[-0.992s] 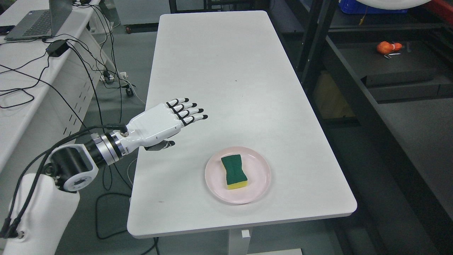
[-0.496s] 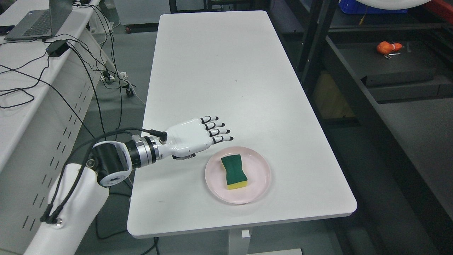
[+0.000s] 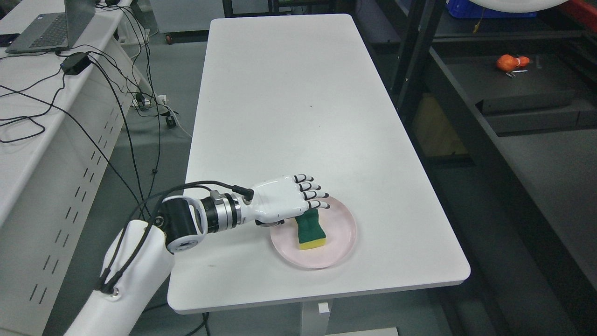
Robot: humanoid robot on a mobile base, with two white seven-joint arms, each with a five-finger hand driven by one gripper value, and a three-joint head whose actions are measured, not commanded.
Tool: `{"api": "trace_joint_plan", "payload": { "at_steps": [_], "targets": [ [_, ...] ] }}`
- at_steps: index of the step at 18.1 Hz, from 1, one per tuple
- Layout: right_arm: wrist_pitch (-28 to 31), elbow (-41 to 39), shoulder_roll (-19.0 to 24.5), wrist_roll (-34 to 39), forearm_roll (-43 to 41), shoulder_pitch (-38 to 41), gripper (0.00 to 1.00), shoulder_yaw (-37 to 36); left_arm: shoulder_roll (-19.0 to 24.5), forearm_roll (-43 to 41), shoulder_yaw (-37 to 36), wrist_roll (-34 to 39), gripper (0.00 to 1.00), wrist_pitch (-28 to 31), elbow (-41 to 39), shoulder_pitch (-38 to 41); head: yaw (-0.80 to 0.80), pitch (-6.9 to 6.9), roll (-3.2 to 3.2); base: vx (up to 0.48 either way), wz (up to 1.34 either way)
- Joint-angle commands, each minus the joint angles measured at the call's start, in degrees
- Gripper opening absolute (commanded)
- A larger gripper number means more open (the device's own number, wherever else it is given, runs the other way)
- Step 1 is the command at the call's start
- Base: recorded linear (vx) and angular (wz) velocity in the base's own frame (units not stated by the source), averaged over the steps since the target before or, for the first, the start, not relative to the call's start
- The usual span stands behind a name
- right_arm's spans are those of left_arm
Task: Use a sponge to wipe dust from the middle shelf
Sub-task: 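Reach the left hand over the green-yellow sponge on the plate, then close the left hand on the sponge and lift it off the plate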
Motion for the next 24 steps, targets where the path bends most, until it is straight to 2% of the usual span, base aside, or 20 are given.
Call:
{"api": "trace_joint_plan", "payload": {
  "at_steps": [1, 5, 9, 15, 18, 24],
  "targets": [
    [4.2, -1.0, -1.0, 0.0, 0.0, 0.0, 1.0, 0.0, -5.4, -0.3, -3.7, -0.1, 0.83, 0.1, 6.8, -1.0, 0.0, 0.0, 0.0, 0.0, 0.0],
    [4.2, -1.0, -1.0, 0.0, 0.0, 0.0, 1.0, 0.0, -5.0, -0.3, -3.8, -1.7, 0.77, 0.1, 6.9, -0.1, 0.0, 0.0, 0.0, 0.0, 0.0],
    [4.2, -1.0, -1.0, 0.0, 0.0, 0.0, 1.0, 0.0, -4.9, -0.1, -2.7, -2.1, 0.62, 0.0, 6.9, 0.0, 0.0, 0.0, 0.0, 0.0, 0.0],
    [4.2, -1.0, -1.0, 0.0, 0.0, 0.0, 1.0, 0.0, -5.1, 3.5, 1.9, -2.7, 0.16, -1.9, 7.1, 0.4, 0.0, 0.0, 0.0, 0.0, 0.0],
    [4.2, -1.0, -1.0, 0.0, 0.0, 0.0, 1.0, 0.0, -5.3, 6.5, 5.7, -2.7, 0.0, -1.9, 7.5, -0.2, 0.0, 0.0, 0.0, 0.0, 0.0],
    [4.2, -1.0, -1.0, 0.0, 0.0, 0.0, 1.0, 0.0, -4.7, 15.8, 10.9, -3.3, 0.0, -1.9, 5.6, -6.2, 0.0, 0.0, 0.0, 0.0, 0.0]
  ]
}}
